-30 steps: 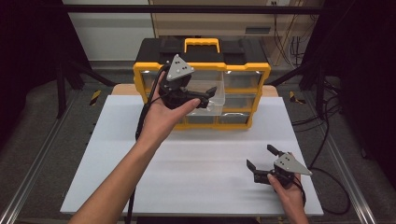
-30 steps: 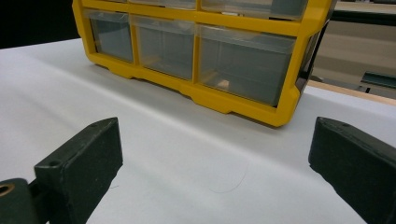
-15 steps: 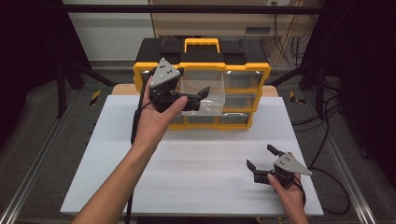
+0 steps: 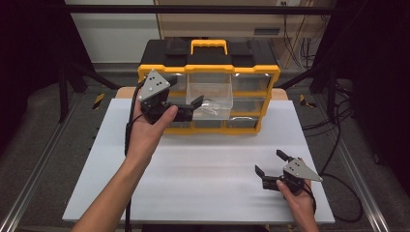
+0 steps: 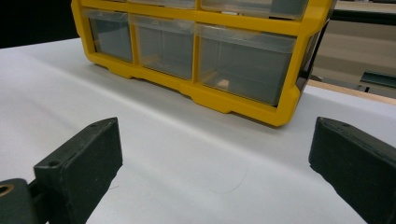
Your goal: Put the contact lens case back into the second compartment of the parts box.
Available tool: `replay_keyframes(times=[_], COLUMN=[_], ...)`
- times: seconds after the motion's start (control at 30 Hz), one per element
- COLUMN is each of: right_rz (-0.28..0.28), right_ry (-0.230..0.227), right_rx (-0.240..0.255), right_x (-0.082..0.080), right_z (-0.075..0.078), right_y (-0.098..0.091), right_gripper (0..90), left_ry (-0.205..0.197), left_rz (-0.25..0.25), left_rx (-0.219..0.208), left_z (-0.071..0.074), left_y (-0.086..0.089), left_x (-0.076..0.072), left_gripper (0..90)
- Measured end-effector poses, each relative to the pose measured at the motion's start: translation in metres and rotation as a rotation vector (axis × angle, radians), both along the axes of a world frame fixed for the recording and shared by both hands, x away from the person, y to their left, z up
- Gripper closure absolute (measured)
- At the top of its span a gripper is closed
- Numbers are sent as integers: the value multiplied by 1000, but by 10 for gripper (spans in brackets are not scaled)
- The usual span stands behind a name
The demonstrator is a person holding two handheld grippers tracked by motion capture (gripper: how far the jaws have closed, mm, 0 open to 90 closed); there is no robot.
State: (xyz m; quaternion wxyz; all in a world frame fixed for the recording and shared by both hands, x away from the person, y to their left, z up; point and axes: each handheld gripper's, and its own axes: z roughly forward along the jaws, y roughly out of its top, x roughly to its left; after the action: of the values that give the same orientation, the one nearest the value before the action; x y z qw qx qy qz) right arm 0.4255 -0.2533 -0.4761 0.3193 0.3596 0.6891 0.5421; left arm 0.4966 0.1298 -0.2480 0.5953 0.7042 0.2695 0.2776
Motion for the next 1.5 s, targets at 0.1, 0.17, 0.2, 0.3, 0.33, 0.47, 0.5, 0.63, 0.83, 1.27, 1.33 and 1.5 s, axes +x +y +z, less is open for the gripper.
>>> replay_keyframes(times=[0.1,0.17,0.2,0.3,0.33,0.47,0.5,0.63,0.83,1.27,1.33,1.5], right_rz=[-1,-1,-2,-6,-6,-4,-4,-4,-8,-8,-8,-8], right_ry=[0,2,2,2,3,3,3,4,0,4,4,5], right_rx=[-4,-6,-5,3,2,0,0,1,1,1,0,-1], right_x=[0,0,0,-1,-1,0,0,0,0,-1,-1,-1], right_z=[0,-1,0,0,0,0,0,0,0,0,0,0], right_y=[1,2,2,1,1,2,2,2,1,2,2,2], right_gripper=[32,31,31,31,31,31,31,30,29,28,28,27], left_ry=[-1,-2,-2,0,2,5,5,8,-6,46,46,43], left_rz=[1,2,4,3,2,8,10,19,9,57,58,78], left_rx=[-10,-15,-16,-14,-16,-14,-13,-15,-33,-64,-67,-73], left_z=[-2,-3,-3,-7,-8,-14,-16,-23,-35,-90,-96,-112], left_y=[7,11,12,17,18,24,26,34,46,74,78,87], left_x=[-4,-6,-7,-11,-12,-15,-16,-19,-24,-37,-38,-41], left_gripper=[29,27,27,27,27,27,26,26,27,19,18,18])
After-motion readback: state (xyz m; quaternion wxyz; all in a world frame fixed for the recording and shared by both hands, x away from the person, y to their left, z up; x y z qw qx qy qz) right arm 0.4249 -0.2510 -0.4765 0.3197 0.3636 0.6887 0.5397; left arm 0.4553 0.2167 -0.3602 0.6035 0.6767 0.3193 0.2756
